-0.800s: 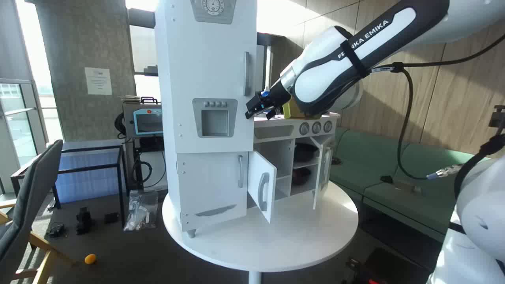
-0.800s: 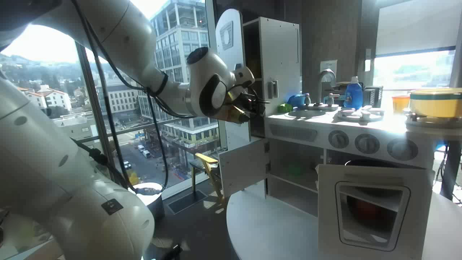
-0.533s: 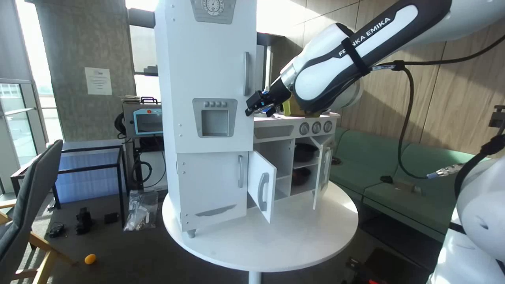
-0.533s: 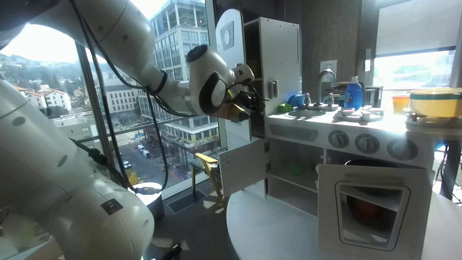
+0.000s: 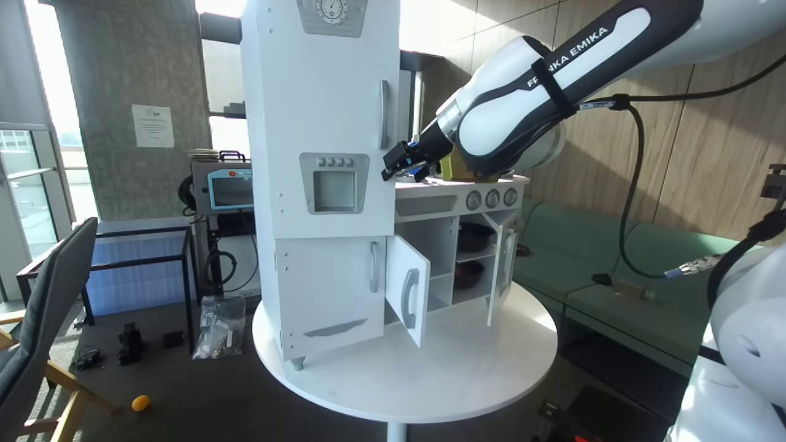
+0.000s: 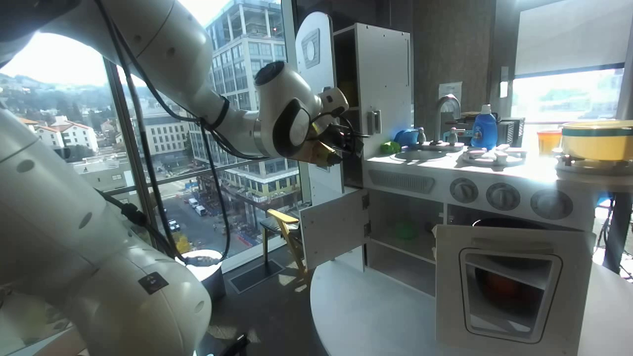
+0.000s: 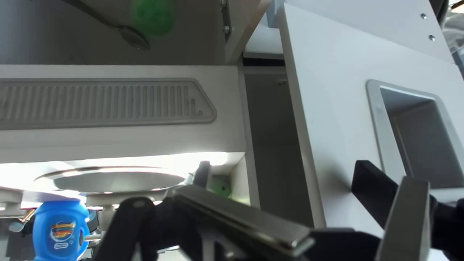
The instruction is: Close the bottom cupboard
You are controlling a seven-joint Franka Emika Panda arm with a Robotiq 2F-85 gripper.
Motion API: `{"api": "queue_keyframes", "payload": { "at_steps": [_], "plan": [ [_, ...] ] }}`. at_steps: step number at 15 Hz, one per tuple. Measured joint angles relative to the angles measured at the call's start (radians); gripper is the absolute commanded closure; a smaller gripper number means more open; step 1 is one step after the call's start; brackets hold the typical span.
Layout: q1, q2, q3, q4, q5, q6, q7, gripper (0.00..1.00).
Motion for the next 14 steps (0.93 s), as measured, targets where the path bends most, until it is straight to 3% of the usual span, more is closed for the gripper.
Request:
{"api": "queue_keyframes", "payload": {
  "at_steps": [7, 14],
  "plan": [
    [-0.001, 0.002, -0.001, -0.004, 0.000, -0.013, -0.002, 0.00],
    [-0.070, -0.033, -0.087, -0.007, -0.001, -0.190, -0.074, 0.00]
  ]
}}
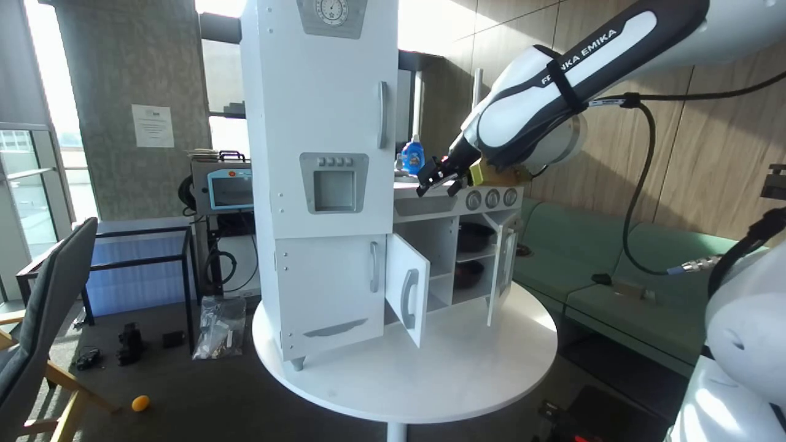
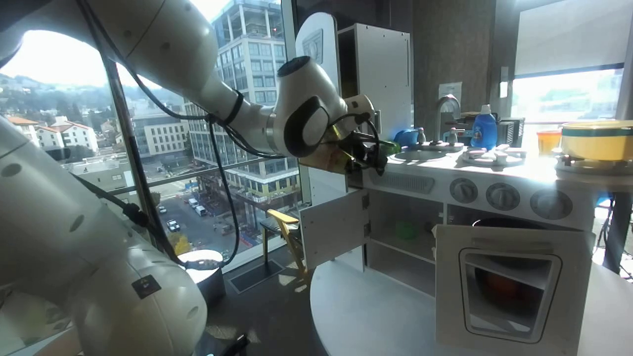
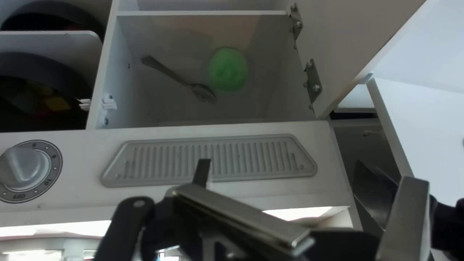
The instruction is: Close the bottom cupboard
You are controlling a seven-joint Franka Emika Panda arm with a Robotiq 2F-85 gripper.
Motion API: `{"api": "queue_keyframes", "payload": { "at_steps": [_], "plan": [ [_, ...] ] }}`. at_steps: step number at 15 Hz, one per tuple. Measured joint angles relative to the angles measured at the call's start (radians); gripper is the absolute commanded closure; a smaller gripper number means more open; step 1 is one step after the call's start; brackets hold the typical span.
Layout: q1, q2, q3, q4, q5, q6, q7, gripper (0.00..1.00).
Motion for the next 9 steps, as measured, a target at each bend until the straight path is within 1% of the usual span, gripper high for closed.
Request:
{"api": "queue_keyframes", "payload": {
  "at_steps": [2, 4, 7, 9],
  "plan": [
    [0.036, -0.045, -0.046, 0.000, 0.013, -0.117, -0.065, 0.00],
    [0.091, -0.110, -0.071, -0.003, 0.039, -0.252, -0.131, 0.00],
    [0.175, -0.210, -0.064, -0.013, 0.074, -0.405, -0.189, 0.00],
    [0.231, -0.256, -0.041, -0.022, 0.100, -0.461, -0.196, 0.00]
  ]
}}
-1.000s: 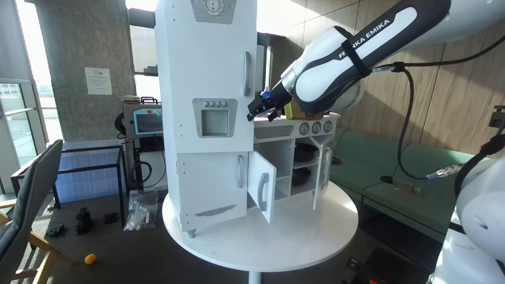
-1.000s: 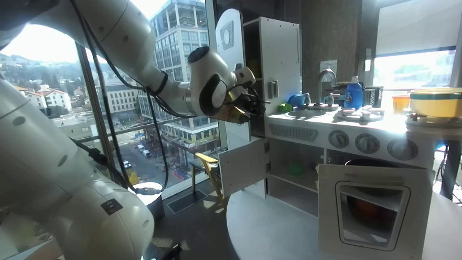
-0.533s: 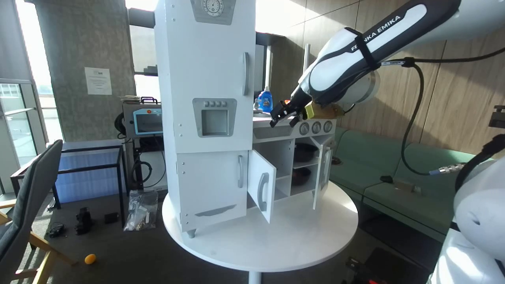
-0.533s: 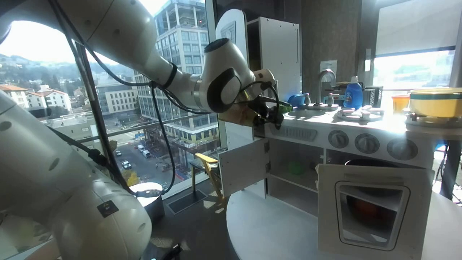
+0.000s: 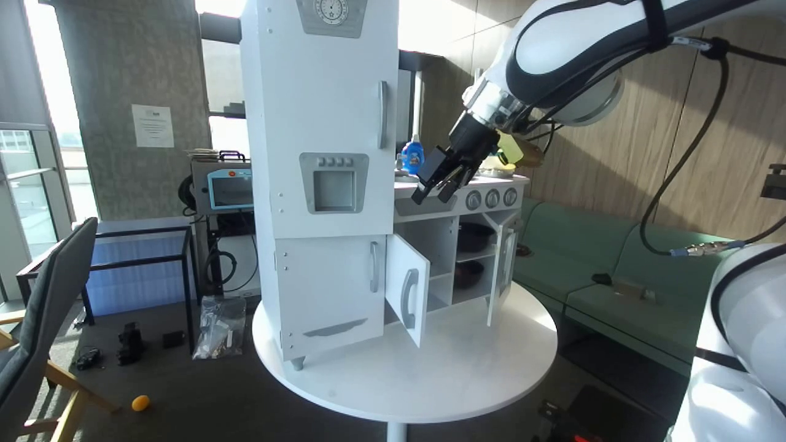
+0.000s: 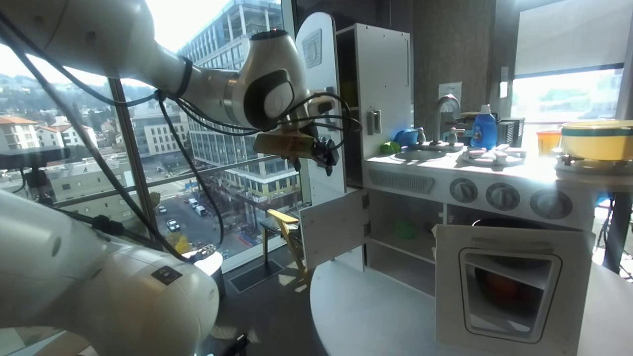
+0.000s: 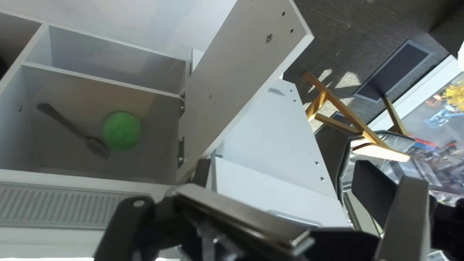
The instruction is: Close the bottom cupboard
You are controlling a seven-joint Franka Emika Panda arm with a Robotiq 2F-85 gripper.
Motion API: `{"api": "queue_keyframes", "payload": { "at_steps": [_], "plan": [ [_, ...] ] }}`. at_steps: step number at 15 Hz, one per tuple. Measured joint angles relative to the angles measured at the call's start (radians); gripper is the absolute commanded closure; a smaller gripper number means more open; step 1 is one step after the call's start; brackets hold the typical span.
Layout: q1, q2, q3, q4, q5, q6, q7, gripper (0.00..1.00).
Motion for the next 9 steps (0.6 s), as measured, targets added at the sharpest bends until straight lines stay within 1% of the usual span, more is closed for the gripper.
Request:
{"api": "queue_keyframes", "payload": {
  "at_steps": [2, 5, 7, 9],
  "plan": [
    [0.045, -0.014, 0.041, -0.017, 0.028, -0.015, 0.004, 0.00],
    [0.099, 0.000, 0.124, -0.052, 0.059, -0.006, 0.038, 0.00],
    [0.118, 0.025, 0.187, -0.082, 0.059, 0.047, 0.079, 0.00],
    [0.119, 0.072, 0.240, -0.091, 0.057, 0.104, 0.121, 0.00]
  ]
}}
